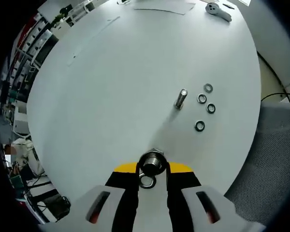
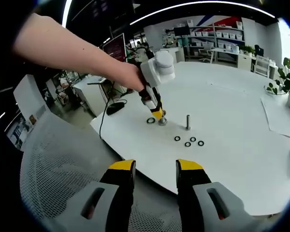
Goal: Place the washer onto the threaded stud by aligning its center hole with the stud, sliding it down to the base, and recovering from edge contact or off-axis alignment until the washer reaches the visible bottom stop.
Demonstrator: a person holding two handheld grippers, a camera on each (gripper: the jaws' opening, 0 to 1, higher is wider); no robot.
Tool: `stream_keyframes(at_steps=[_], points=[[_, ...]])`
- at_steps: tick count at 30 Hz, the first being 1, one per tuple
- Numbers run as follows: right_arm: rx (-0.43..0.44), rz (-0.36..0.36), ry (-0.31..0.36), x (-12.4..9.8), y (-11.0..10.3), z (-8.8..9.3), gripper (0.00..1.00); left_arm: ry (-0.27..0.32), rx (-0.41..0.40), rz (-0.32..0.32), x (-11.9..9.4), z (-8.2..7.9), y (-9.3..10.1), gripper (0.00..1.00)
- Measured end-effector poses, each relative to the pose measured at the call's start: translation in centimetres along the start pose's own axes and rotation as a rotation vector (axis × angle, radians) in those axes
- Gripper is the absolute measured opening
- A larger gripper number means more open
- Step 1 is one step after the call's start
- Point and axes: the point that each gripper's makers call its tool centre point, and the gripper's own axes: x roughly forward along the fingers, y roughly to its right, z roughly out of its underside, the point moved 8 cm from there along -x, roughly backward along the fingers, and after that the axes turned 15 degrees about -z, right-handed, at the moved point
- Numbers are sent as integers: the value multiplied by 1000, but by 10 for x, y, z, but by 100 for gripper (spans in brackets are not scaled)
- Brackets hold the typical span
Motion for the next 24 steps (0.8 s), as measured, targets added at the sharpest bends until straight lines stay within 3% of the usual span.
stream_keyframes(at_steps=[4, 6, 13, 21, 24], points=[[3, 3, 1, -1, 2, 0, 36, -15, -9, 6, 21, 0, -6, 19], [5, 4, 1, -2, 2, 0, 35, -20, -3, 6, 10, 0, 8, 19], [0, -4, -17, -1, 1, 1, 35, -28, 11, 8, 29, 0, 4, 19], [2, -6, -15, 0, 1, 1, 35, -25, -41, 39, 26, -2, 9, 21], [2, -6, -15, 0, 1, 1, 35, -10, -43, 21, 32, 6, 2, 22]])
